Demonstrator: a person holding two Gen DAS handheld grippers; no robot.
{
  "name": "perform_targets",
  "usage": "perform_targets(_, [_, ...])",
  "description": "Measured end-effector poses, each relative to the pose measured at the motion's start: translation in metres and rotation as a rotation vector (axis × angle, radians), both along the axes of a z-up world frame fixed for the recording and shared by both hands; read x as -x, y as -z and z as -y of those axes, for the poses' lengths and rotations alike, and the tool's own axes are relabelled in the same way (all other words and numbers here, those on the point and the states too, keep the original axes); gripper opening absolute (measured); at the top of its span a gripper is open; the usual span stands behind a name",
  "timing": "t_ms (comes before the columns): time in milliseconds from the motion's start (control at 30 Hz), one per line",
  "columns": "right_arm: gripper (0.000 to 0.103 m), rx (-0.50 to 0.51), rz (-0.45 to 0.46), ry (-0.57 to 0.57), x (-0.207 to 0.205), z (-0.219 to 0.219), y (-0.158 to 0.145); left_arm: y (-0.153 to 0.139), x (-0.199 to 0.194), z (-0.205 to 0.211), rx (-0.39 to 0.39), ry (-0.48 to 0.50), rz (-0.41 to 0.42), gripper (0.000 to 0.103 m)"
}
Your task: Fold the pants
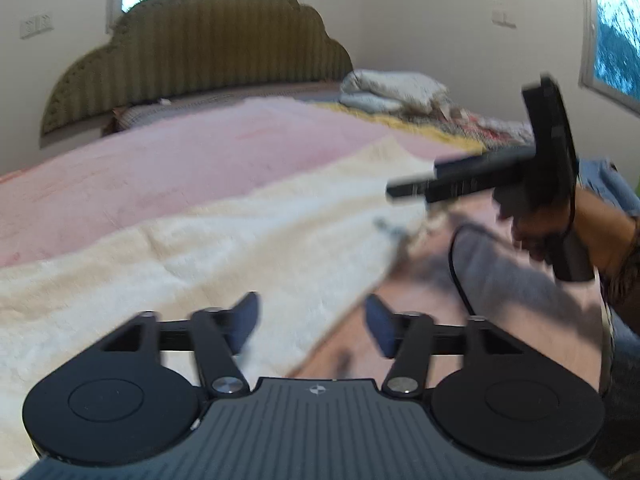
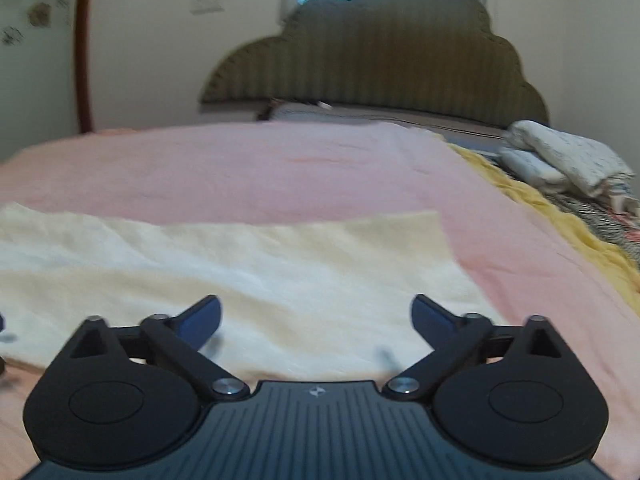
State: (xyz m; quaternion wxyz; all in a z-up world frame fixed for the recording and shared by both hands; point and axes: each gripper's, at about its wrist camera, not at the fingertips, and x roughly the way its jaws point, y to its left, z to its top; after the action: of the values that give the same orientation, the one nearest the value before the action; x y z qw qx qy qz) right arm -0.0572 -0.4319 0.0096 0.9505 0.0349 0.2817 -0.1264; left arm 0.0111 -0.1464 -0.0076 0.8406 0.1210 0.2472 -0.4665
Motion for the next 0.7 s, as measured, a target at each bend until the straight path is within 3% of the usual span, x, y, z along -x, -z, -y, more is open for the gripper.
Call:
perform_targets(33, [0.103,-0.022,-0.008,-0.024,-0.007,-0.006,0.003,-0.003,-0.003,0.000,0.009,-0.037,0.027,0.090])
perform_targets(67, [0.103,-0.038,-0.026,-0.040,-0.012,-0.010,0.007,-0.006,-0.007,0.002,0.009,-0.091,0.062,0.096])
perform_targets(167, [0.103,-0.074,-0.131,-0.048,-0.024,-0.020,0.032,-0.003,-0.027,0.007,-0.026,-0.214,0.107,0.097])
perform_targets(300, [0.103,-0.040,-0.073,-0.053,-0.001,-0.030,0.035,0.029,-0.055,0.015,-0.187,-0.256,-0.019,0.095])
perform_targets(400, [0.103,-0.060,-0.048,-0.044,0.013,-0.028,0.034,0.042,-0.048,0.006,-0.137,-0.277,0.017,0.099])
perform_targets(533, [0.103,-0.166,-0.034,-0.011,0.028,-0.011,0.032,0.041,-0.051,0.001,-0.129,-0.286,-0.001,0.103])
perform_targets(700, [0.103,-0.421,0.131,0.225,0.066,0.029,0.035,0.042,-0.046,0.003,-0.123,-0.290,-0.009,0.103])
